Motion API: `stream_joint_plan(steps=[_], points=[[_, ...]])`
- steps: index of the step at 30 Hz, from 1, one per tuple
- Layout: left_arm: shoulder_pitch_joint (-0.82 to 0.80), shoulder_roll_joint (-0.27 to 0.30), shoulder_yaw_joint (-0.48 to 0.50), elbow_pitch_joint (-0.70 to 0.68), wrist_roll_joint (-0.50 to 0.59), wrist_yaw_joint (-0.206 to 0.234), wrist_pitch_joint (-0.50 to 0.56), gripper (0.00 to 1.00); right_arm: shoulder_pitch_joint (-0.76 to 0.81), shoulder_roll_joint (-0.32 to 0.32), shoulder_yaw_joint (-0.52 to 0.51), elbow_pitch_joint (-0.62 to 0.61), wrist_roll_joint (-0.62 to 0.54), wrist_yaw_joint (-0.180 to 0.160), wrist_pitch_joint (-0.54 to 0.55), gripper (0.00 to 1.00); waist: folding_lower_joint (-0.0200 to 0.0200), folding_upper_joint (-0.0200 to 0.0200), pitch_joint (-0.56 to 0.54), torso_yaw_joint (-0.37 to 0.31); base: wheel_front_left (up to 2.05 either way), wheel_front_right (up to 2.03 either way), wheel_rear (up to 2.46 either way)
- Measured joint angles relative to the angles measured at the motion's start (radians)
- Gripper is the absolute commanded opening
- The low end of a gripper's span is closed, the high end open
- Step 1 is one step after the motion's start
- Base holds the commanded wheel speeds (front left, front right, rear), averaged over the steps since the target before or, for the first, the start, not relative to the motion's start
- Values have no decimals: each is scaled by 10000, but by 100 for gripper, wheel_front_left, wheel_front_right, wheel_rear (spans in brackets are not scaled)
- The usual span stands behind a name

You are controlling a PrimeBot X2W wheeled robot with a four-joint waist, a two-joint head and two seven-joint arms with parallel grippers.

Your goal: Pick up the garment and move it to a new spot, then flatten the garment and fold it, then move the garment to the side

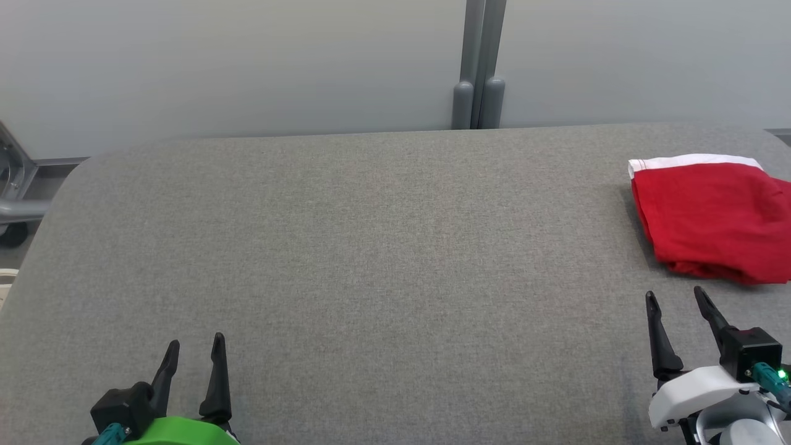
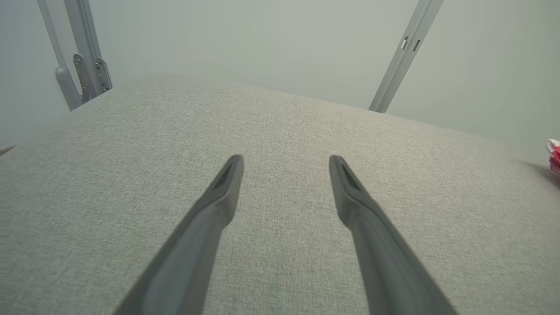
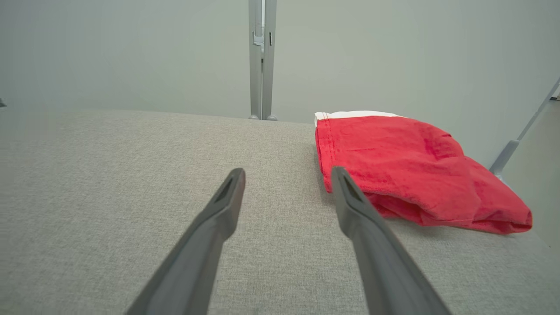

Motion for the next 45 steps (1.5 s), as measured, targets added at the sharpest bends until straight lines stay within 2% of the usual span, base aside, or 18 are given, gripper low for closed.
stream_joint_plan(steps=[7, 8, 15, 29, 45], points=[[0, -111, 73, -19, 119, -36, 0, 100, 10, -88, 232, -121, 2, -4, 0, 100, 0, 0, -29, -259, 0, 0, 0], [0, -109, 77, -27, 146, -38, -2, 0, 13, -119, 428, -194, 59, -4, 0, 0, 0, 0, -39, -263, 0, 0, 0], [265, -188, 2, 468, 12, -35, 142, 0, 259, 199, 583, 284, 293, 4, 151, 0, 0, 0, -42, -269, 0, 0, 0], [193, -297, 290, 238, -2197, -35, 780, 0, 201, 311, 462, 219, 3110, 4, 828, 0, 0, 0, -15, -289, 0, 0, 0], [-85, -376, 583, -54, -4406, -35, 1396, 0, -3, 439, 341, 88, 5831, 2, 1463, 0, 0, 0, 17, -313, 0, 0, 0]])
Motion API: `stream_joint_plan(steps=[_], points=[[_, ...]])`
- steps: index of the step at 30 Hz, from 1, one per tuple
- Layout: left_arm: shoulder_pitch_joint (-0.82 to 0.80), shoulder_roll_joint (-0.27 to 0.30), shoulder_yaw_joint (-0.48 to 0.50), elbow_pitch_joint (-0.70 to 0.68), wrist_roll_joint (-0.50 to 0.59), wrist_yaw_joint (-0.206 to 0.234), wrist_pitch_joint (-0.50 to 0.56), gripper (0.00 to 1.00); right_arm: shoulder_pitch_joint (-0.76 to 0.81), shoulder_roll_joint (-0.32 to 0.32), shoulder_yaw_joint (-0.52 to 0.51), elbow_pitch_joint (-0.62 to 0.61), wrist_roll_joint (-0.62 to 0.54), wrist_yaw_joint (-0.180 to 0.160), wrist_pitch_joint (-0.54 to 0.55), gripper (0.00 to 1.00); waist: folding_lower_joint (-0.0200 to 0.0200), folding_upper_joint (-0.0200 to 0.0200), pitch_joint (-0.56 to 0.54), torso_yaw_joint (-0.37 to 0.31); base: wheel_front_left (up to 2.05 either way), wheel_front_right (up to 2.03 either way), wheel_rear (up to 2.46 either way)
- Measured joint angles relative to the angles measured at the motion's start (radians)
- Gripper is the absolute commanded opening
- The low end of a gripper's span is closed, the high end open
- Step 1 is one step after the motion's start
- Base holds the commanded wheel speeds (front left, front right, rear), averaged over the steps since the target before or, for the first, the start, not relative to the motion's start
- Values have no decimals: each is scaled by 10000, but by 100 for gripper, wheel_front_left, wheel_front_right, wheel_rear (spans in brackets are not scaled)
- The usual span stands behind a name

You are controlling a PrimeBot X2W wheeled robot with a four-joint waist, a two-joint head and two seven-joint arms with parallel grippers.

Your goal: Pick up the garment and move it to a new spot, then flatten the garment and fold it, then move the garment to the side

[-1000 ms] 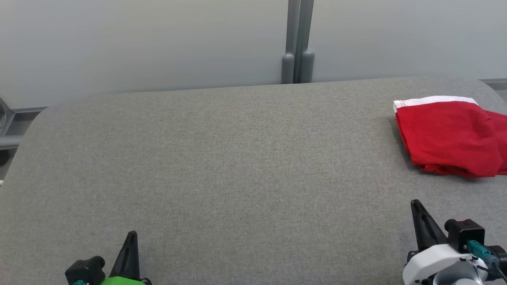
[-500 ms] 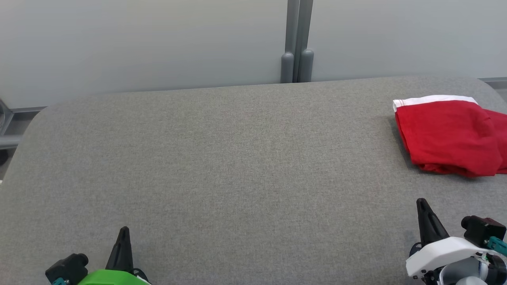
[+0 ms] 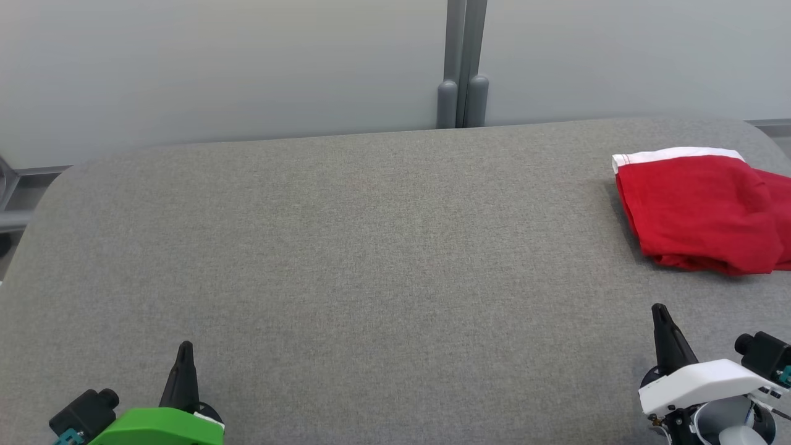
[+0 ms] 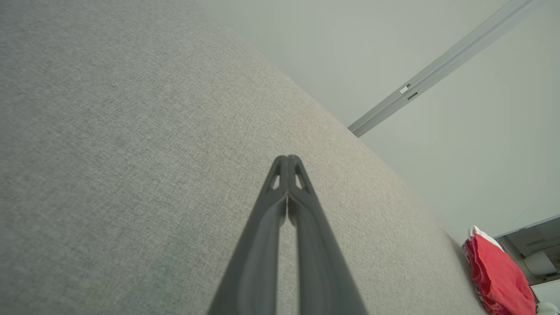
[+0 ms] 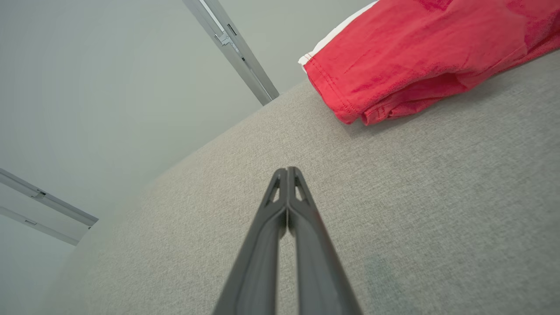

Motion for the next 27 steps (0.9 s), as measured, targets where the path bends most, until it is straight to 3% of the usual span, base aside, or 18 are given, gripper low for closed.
stream_joint_plan(steps=[27], points=[[-366, -94, 393, -391, -2966, -4, 865, 0, -329, 167, -180, -159, 3664, -4, 890, 0, 0, 0, 52, -40, 0, 0, 0]])
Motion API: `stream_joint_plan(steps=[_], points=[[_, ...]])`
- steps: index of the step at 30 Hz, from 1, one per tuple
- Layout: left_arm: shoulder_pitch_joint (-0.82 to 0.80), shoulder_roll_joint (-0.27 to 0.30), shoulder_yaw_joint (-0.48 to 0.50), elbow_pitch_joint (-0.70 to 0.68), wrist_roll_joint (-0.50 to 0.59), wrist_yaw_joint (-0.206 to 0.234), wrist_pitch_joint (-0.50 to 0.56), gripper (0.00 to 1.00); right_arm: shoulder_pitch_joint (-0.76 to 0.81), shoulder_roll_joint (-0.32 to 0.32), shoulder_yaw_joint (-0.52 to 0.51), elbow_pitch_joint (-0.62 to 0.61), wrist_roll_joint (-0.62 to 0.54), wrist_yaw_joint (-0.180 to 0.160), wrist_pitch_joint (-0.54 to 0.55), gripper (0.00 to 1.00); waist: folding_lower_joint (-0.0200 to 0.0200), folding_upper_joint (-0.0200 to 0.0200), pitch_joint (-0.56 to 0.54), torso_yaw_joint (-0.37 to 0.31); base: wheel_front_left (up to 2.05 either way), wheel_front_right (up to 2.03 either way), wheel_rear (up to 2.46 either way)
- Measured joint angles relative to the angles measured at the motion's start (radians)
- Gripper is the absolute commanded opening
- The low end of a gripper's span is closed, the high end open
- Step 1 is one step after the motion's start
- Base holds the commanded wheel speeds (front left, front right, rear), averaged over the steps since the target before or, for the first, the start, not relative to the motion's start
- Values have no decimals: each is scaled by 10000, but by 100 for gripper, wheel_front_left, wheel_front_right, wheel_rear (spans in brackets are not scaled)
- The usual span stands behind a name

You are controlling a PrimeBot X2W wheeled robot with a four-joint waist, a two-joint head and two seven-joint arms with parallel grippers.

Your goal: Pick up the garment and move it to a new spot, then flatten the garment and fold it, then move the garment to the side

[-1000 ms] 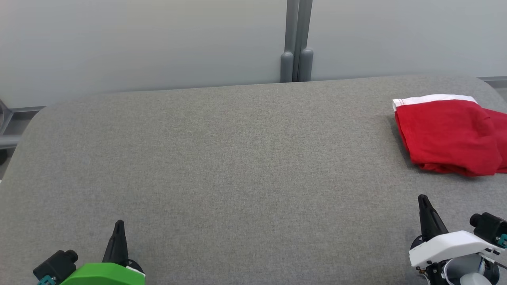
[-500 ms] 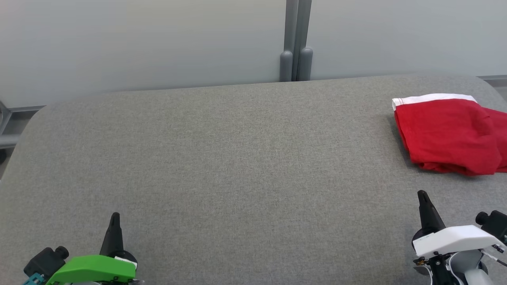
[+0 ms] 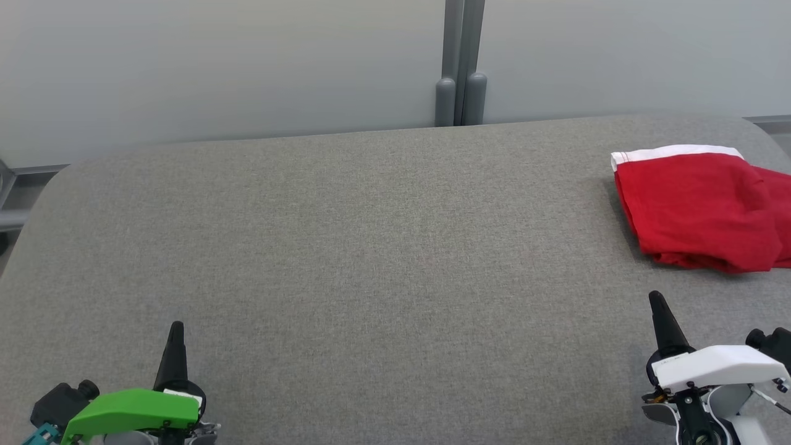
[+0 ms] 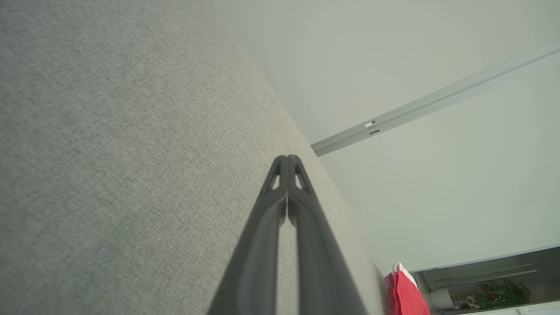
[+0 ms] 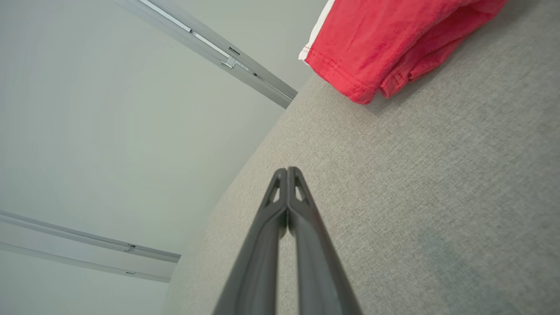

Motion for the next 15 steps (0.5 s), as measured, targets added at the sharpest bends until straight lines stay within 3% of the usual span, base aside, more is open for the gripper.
stream_joint_plan(steps=[15], points=[[-151, -77, 209, -196, -1377, -2, 405, 0, -147, 65, -92, -88, 1762, -6, 428, 0, 0, 0, 31, -24, 0, 0, 0]])
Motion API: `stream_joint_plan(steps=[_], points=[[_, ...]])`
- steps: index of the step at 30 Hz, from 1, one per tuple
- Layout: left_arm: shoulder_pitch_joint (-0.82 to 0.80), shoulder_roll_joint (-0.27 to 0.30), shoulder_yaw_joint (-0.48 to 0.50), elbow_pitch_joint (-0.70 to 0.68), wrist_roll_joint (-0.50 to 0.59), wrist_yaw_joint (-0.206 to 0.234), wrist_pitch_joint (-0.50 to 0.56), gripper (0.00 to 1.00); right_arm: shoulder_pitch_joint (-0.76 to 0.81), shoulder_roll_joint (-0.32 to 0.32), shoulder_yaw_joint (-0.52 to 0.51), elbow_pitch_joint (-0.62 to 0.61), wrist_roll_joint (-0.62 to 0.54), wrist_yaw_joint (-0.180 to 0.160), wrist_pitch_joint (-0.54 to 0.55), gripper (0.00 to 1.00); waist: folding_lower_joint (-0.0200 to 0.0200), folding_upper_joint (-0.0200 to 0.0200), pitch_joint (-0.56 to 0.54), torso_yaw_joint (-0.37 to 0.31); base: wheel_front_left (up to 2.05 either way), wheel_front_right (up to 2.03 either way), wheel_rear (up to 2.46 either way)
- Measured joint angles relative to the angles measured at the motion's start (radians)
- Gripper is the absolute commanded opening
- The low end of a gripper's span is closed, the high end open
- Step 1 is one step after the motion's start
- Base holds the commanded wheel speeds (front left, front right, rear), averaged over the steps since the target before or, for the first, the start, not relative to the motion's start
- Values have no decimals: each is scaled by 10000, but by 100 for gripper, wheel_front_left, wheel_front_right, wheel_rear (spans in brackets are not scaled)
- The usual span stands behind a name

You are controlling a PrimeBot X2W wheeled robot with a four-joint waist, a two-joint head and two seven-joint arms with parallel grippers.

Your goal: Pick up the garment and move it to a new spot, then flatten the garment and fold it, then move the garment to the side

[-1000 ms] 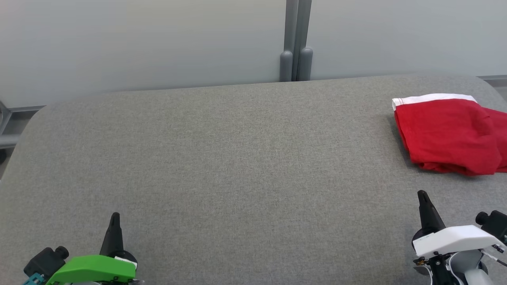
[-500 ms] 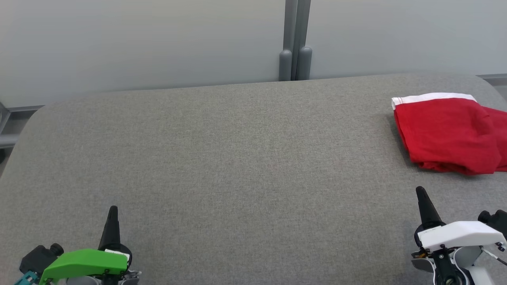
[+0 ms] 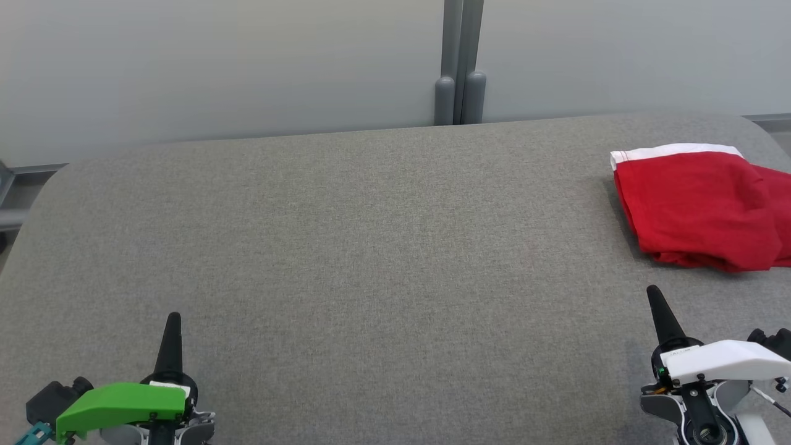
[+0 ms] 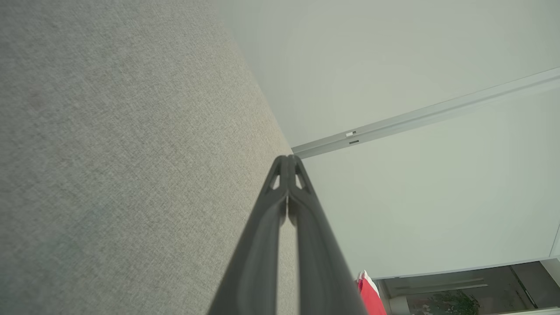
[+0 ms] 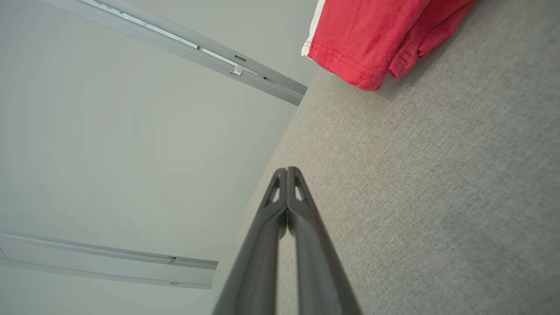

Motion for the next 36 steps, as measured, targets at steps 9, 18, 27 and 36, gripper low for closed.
stream_joint_plan(steps=[9, 18, 27, 36], points=[[-106, -31, 77, -71, -644, -2, 192, 0, -101, 35, -42, -33, 792, 0, 190, 0, 0, 0, 16, -11, 0, 0, 0], [-172, -56, 167, -165, -1310, -4, 389, 0, -133, 82, -81, -65, 1645, 0, 403, 0, 0, 0, 33, -25, 0, 0, 0], [-244, -77, 261, -255, -1933, -8, 564, 0, -206, 121, -121, -94, 2406, 0, 589, 0, 0, 0, 50, -38, 0, 0, 0], [-334, -96, 336, -330, -2506, -31, 723, 0, -301, 155, -155, -132, 3118, 0, 780, 0, 0, 0, 67, -51, 0, 0, 0]])
